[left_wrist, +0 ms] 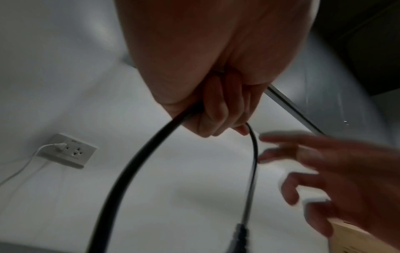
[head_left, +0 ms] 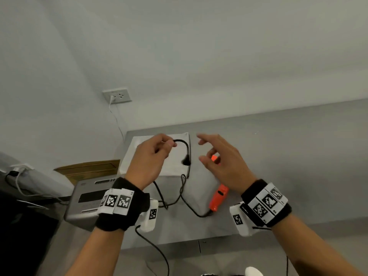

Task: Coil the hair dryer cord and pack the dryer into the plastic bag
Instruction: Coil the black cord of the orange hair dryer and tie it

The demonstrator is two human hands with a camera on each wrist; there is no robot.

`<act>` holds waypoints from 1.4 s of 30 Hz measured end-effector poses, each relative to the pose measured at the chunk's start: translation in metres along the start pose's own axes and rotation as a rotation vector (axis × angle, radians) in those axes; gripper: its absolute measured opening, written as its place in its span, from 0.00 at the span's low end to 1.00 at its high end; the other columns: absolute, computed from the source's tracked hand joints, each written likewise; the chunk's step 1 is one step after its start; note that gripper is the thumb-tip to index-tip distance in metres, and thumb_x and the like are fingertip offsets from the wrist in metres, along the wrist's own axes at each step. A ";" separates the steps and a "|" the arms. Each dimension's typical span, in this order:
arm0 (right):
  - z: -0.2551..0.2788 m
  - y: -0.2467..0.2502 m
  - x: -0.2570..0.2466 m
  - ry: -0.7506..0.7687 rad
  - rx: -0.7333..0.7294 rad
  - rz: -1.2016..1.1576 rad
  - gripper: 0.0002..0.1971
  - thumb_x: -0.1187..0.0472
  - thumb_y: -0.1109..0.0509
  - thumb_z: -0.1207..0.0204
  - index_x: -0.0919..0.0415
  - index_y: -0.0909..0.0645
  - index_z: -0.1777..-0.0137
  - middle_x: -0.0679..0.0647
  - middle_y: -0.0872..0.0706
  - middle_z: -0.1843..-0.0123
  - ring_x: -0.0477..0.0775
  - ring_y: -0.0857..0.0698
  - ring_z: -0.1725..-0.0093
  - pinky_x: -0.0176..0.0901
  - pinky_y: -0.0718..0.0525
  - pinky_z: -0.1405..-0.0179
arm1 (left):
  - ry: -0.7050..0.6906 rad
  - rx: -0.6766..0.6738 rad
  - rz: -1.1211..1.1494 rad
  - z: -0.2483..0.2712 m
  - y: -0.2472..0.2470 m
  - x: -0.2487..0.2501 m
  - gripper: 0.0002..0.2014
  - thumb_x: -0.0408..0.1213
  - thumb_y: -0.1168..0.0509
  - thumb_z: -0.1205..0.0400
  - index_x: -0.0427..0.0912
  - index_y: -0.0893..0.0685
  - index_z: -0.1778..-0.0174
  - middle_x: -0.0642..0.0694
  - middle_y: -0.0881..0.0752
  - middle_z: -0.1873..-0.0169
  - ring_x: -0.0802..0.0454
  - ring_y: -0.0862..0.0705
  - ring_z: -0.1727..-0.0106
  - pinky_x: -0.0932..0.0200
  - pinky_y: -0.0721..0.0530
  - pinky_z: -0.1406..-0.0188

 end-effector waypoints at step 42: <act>-0.014 0.141 0.103 -0.272 0.257 0.256 0.10 0.64 0.31 0.18 0.61 0.13 0.60 0.60 0.14 0.71 0.55 0.18 0.67 0.38 0.24 0.61 | 0.191 -0.048 -0.236 0.022 -0.022 -0.088 0.07 0.42 0.28 0.17 0.48 0.07 0.57 0.53 0.09 0.64 0.63 0.15 0.60 0.66 0.23 0.58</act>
Point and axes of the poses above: each hand's wrist, its own z-axis away from the middle knuckle, its own y-axis out of the back of the hand, x = y × z, the point moved 5 cm from there along -z, towards the middle knuckle
